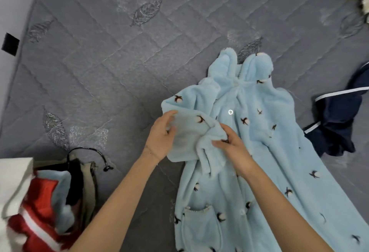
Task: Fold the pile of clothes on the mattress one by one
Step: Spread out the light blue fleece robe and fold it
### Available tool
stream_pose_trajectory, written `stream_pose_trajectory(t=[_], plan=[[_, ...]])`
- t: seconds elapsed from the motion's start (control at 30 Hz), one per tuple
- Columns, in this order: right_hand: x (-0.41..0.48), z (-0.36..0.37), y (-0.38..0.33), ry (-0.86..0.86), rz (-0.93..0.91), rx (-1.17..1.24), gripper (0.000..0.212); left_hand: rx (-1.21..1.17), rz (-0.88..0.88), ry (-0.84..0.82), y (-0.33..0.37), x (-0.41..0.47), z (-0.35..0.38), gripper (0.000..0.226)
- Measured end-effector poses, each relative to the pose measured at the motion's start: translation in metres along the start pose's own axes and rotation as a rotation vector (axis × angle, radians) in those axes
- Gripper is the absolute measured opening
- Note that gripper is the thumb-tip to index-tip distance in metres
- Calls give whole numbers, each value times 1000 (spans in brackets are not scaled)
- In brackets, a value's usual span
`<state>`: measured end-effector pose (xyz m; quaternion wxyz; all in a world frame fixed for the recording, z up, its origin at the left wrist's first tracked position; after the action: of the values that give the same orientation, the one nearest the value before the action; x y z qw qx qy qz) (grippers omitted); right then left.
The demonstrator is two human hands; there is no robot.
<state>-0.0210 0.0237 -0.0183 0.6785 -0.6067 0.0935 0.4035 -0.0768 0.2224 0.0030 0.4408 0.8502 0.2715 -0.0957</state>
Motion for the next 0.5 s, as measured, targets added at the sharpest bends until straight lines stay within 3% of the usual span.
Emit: stream_pose_trajectory(t=[0.13,0.27,0.33,0.4,0.5], plan=[[-3,-40,13,163,148,390,42,539,100,-15,1,21,15,67],[-6,-78,20,353,105,471,40,695,187,-92,16,46,31,67],[-9,-89,18,414,75,193,56,746,222,-69,29,56,35,65],[-11,-91,14,440,49,-153,86,827,258,-32,38,65,39,56],[-12,-76,22,377,46,-597,119,963,256,-45,42,76,41,35]])
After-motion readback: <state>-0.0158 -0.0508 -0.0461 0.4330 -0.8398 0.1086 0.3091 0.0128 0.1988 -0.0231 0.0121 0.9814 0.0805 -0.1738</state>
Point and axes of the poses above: each hand's wrist, its own x-axis towards the middle knuckle, its own z-axis out of the palm, y = z × x, the point moved 7 cm from there along x, towards the middle knuckle, and after that the axes turned 11 degrees about x, right-handed, at the moved point
